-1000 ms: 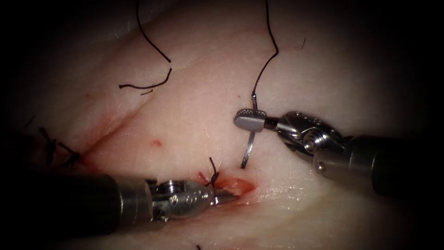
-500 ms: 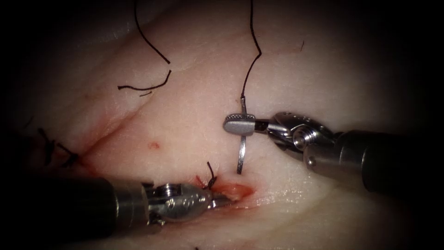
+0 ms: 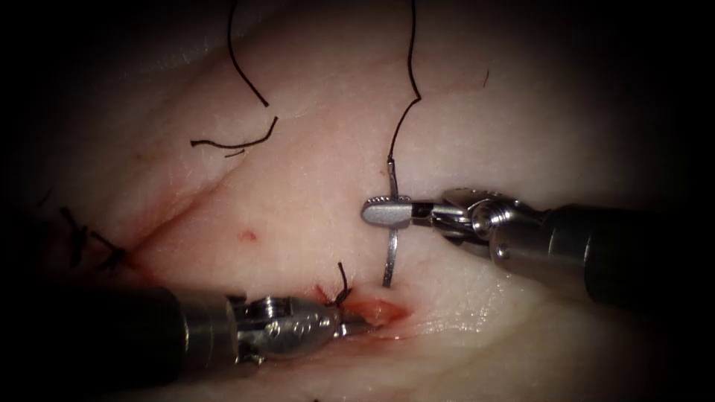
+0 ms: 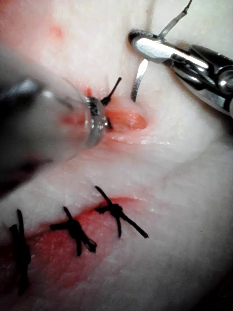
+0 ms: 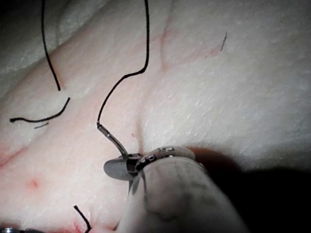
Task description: Wound Closure
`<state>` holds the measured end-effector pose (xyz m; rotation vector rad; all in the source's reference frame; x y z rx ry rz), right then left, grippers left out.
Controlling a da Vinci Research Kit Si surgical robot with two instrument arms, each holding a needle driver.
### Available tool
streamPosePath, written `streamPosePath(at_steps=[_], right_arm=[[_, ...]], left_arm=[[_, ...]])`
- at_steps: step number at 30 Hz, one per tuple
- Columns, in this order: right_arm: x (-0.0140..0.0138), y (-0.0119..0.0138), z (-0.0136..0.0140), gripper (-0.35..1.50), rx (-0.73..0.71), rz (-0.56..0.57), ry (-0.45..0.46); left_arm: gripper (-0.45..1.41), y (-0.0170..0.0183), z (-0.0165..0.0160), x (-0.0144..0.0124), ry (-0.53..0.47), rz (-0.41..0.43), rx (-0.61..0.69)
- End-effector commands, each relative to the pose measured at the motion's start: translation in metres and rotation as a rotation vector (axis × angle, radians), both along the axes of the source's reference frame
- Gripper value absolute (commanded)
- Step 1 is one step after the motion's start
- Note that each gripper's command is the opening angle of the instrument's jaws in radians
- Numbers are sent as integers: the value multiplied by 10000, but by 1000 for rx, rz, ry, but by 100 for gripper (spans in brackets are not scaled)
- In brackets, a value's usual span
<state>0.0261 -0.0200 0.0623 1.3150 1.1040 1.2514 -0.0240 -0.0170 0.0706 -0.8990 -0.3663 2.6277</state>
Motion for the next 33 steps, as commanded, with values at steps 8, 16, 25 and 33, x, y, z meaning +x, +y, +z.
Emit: streamPosePath(at_steps=[8, 16, 25, 33], right_arm=[[13, -16, -13, -35, 5, -32, 32], [22, -27, -28, -35, 11, -41, 70], [21, -30, -34, -35, 49, -42, 94], [31, -42, -47, -35, 75, -67, 143]], left_arm=[[-15, -1, 5, -5, 1, 0, 0], [-17, -1, 6, -5, 0, 0, 0], [-18, -1, 5, -3, -1, 2, 1], [-18, 1, 4, -2, -2, 4, 4]])
